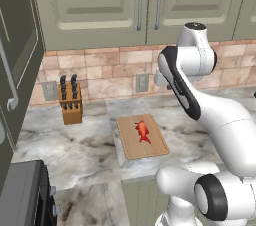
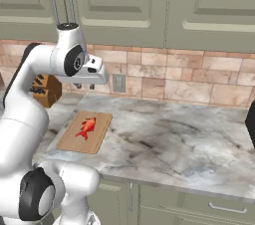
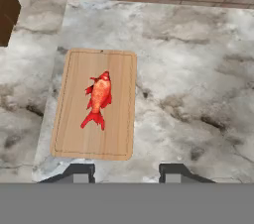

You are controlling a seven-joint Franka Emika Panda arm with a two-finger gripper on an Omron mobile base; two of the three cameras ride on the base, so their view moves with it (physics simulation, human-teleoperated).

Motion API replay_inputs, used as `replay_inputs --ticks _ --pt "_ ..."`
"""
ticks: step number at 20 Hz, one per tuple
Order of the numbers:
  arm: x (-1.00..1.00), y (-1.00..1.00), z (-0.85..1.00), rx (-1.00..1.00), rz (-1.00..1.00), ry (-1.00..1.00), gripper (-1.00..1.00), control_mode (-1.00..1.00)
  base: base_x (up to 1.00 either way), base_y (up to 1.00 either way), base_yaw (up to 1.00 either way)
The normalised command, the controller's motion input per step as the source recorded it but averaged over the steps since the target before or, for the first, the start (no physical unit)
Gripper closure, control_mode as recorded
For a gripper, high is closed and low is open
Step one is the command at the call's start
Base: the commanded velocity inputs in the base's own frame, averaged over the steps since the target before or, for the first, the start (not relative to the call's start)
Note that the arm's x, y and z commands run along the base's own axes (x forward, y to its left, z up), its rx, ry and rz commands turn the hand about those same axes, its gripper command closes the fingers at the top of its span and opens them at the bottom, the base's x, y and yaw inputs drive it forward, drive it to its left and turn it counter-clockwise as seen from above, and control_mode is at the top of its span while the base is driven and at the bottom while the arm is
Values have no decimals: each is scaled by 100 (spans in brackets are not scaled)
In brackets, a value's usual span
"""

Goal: Open the cabinet, retrieve the rolling pin, and place it next to the meat on the cutting board to prepare for tenderizing.

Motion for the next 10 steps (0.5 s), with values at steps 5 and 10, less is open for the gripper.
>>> replay_inputs --ticks 5,10 --pt "-36 7 0 -12 -1 -16 -100 -100 0 0 0" --pt "-39 9 16 -3 0 -21 -100 -100 0 0 0"
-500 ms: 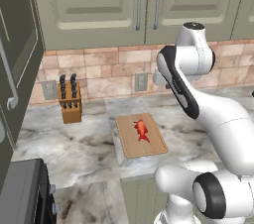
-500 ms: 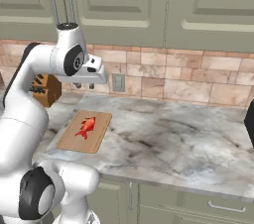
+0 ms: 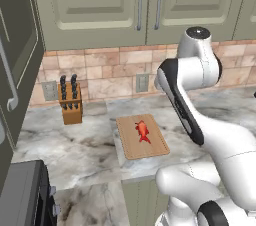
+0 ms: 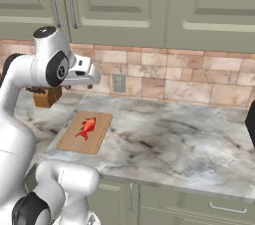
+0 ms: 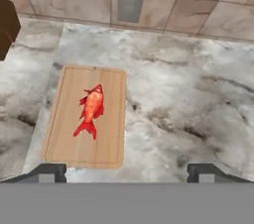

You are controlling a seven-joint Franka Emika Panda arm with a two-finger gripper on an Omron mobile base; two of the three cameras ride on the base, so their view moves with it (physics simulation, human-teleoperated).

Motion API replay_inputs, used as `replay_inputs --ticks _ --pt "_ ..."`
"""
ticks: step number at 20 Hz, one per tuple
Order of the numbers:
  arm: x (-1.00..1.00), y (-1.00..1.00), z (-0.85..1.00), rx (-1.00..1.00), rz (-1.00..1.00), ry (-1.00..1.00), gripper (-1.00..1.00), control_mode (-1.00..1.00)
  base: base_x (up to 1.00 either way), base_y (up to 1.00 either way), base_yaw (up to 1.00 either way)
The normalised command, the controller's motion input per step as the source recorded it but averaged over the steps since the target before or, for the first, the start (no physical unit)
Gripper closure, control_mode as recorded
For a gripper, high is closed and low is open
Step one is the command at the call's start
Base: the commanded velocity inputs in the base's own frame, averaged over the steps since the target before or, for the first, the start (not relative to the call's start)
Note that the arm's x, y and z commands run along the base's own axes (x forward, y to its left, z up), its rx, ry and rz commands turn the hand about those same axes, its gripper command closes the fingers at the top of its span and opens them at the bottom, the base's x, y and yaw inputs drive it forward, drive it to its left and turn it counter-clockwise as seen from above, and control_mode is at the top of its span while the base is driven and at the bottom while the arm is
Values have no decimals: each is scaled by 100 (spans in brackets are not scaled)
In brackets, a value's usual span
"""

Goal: Open the cabinet, retrieve the rolling pin, and place it next to the meat on the cutting board to prepare for tenderizing.

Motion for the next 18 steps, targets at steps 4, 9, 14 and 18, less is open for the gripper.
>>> replay_inputs --ticks 4,9,14,18 --pt "-29 1 51 3 1 -24 -100 -100 0 0 0" --pt "-59 10 40 2 10 -32 -100 -100 0 0 0" --pt "-37 16 45 0 6 -39 -100 -100 0 0 0" --pt "-26 3 78 -4 0 -34 -100 -100 0 0 0"
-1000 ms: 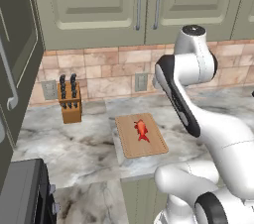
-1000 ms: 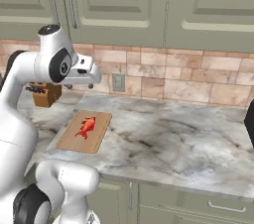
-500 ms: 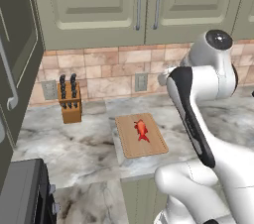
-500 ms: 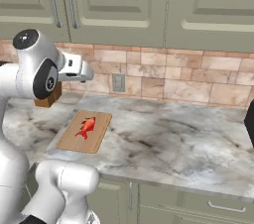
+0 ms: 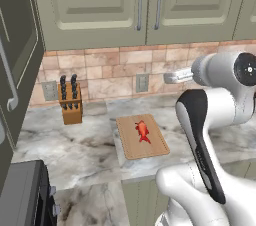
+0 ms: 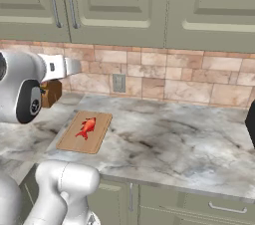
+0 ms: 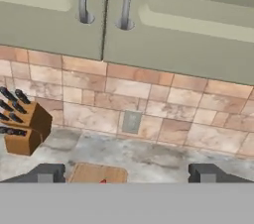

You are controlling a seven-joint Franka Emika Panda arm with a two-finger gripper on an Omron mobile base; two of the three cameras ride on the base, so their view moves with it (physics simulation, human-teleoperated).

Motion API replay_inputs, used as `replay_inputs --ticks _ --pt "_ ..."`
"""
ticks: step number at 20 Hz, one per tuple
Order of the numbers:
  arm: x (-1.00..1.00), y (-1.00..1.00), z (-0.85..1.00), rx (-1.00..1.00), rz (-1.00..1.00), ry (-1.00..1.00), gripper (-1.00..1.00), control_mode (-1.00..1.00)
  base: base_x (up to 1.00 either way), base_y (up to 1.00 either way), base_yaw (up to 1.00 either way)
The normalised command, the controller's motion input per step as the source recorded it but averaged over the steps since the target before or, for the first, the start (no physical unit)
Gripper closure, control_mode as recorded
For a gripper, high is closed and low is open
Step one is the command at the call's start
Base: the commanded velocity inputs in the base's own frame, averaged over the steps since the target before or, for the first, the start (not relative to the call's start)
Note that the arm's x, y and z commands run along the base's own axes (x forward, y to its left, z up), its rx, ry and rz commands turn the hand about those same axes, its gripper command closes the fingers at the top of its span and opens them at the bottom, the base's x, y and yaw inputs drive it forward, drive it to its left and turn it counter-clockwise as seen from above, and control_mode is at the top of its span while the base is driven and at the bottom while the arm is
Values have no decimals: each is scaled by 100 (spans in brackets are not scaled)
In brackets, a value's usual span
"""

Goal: Open the cabinet, retrieve the rolling pin, and place it next to the meat on the cutting board to prepare for tenderizing.

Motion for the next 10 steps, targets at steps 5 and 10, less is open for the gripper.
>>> replay_inputs --ticks 5,10 --pt "-2 0 90 -2 -2 -21 -100 -100 0 0 0" --pt "0 6 67 0 -1 -10 -100 -100 0 0 0"
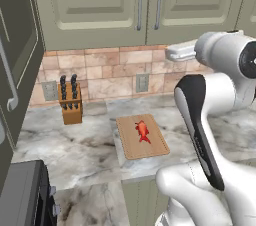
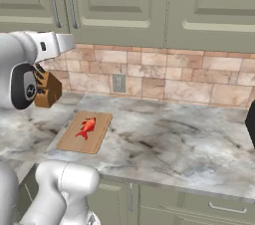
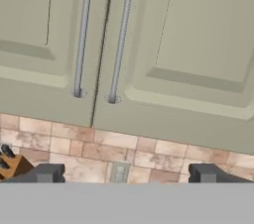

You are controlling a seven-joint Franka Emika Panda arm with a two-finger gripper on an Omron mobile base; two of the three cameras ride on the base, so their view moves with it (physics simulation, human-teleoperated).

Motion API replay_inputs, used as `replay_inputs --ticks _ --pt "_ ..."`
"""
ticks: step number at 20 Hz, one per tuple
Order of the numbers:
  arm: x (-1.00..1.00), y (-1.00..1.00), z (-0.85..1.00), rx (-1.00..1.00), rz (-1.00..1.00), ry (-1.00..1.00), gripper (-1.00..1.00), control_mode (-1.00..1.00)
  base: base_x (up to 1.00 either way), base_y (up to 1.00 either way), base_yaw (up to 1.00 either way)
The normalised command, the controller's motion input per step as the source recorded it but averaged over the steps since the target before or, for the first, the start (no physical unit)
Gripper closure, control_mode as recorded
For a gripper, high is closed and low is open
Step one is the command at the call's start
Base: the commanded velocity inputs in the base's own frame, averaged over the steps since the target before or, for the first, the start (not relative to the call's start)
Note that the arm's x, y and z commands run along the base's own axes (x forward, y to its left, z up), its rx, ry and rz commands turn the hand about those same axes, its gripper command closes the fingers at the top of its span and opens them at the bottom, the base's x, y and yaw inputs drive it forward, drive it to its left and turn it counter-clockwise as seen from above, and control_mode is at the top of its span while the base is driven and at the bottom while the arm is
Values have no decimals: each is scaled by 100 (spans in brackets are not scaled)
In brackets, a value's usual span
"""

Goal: Open the cabinet, retrieve the rolling pin, and place it next to the meat on the cutting board to prepare for tenderizing.

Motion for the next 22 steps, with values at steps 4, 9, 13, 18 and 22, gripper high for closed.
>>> replay_inputs --ticks 4,9,13,18,22 --pt "0 10 53 0 0 -9 -100 -100 0 0 0" --pt "0 8 14 0 0 -7 -100 -100 0 0 0" --pt "2 0 0 0 0 0 -100 -100 0 0 0" --pt "16 -6 0 0 0 0 -100 -100 0 0 0" --pt "22 -5 0 0 1 0 -100 -100 0 0 0"
